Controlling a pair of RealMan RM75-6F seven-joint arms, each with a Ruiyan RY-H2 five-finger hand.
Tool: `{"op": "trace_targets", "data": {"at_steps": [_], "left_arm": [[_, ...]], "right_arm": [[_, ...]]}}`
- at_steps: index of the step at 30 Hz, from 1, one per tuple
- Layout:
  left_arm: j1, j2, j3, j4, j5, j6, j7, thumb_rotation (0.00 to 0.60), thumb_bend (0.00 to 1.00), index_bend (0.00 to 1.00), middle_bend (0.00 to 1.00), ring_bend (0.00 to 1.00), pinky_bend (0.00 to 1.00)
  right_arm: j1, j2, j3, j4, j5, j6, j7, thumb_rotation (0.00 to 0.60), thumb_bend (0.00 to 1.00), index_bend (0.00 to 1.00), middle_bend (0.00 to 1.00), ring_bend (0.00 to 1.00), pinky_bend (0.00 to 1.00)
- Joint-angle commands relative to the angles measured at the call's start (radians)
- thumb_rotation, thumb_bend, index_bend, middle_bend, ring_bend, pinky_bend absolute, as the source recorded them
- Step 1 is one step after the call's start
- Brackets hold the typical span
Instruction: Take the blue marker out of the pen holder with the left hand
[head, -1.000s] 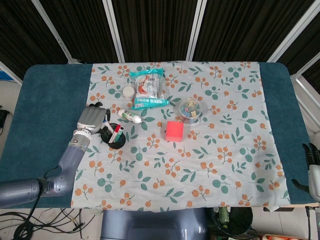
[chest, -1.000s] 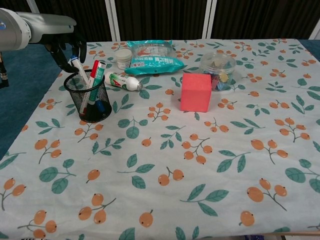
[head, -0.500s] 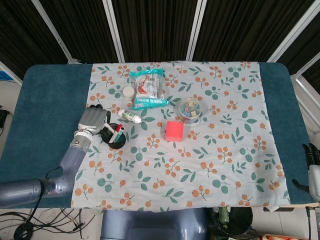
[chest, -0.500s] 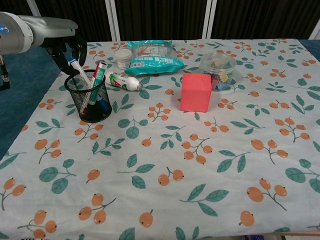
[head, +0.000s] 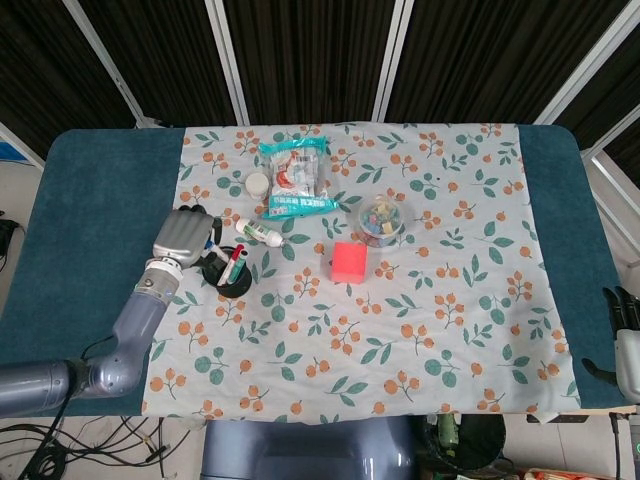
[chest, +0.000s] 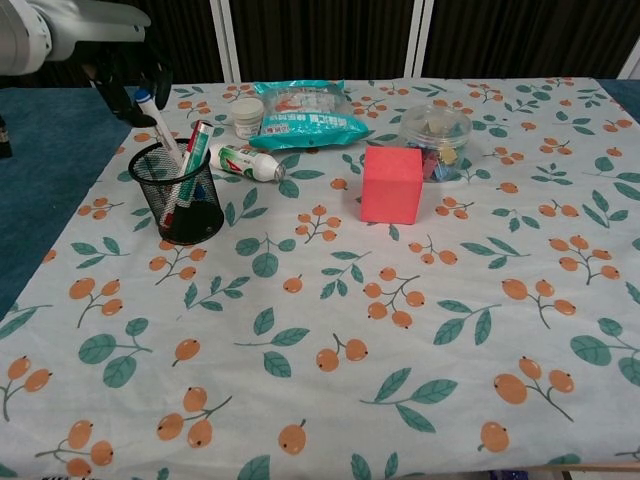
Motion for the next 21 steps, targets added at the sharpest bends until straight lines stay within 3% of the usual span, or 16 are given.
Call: {"op": "trace_targets", "data": {"at_steps": [1, 14, 21], "left_arm": [[-0.001, 0.062, -0.02, -0.062, -0.009, 0.017, 0.001, 0.6, 0.46, 0.58, 0.6, 0.21, 0.26], [0.02, 0.304, -0.059, -0.279, 0.07, 0.055, -0.016, 0.6, 0.46, 0.58, 0.6, 0.21, 0.25], [0.043, 0.302, -0.027, -0.257, 0.143, 0.056, -0.029, 0.6, 0.46, 0.58, 0.6, 0.21, 0.27]], "right_arm": [[0.001, 0.0, 0.0, 0.001, 0.0, -0.001, 0.002, 0.6, 0.01, 0.07, 0.09, 0.16, 0.17], [-0.004, 0.01, -0.001, -0.011, -0.009, 0.009, 0.015, 0.6, 0.01, 0.07, 0.09, 0.16, 0.17], [-0.005, 0.012, -0.001, -0.012, -0.01, 0.009, 0.019, 0.6, 0.01, 0.07, 0.09, 0.16, 0.17]]}}
